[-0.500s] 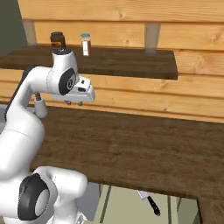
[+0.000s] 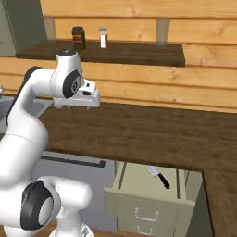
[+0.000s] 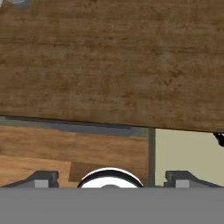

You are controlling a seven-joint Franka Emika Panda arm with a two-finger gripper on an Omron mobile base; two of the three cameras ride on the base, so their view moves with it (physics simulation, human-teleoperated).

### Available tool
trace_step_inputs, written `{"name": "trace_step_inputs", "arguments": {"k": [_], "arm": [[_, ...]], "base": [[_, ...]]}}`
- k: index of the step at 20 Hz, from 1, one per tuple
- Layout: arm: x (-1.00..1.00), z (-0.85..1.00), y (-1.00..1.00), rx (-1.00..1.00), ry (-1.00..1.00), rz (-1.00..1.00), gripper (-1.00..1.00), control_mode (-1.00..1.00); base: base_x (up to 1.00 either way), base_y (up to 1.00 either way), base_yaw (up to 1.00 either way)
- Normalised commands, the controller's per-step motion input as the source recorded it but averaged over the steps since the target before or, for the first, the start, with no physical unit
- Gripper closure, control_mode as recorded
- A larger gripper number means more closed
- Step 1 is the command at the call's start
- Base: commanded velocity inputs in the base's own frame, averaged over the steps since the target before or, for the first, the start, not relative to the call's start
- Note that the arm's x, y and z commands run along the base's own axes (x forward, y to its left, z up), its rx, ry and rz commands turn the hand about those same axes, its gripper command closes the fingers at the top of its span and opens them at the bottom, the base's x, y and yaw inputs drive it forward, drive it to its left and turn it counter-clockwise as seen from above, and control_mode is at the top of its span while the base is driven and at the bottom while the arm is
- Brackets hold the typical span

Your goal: Pick up the knife from the drawer and place it on the cutting board. Then place the meat from the plate to the cutting board.

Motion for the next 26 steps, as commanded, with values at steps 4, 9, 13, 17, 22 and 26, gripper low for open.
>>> {"name": "trace_step_inputs", "arguments": {"k": [4,9,13,17,22,26], "arm": [[0.00,0.00,0.00,0.00,0.00,0.00,-1.00,1.00],[0.00,0.00,0.00,0.00,0.00,0.00,-1.00,1.00],[0.00,0.00,0.00,0.00,0.00,0.00,-1.00,1.00],[0.00,0.00,0.00,0.00,0.00,0.00,-1.00,1.00],[0.00,0.00,0.00,0.00,0.00,0.00,-1.00,1.00],[0.00,0.00,0.00,0.00,0.00,0.00,-1.00,1.00]], "base": [[-0.63,-0.14,-0.37],[-0.01,-0.43,-0.85],[0.00,-0.52,-0.84],[0.01,-0.62,-0.79],[0.27,-0.46,-0.63],[0.31,-0.13,-0.33]]}}
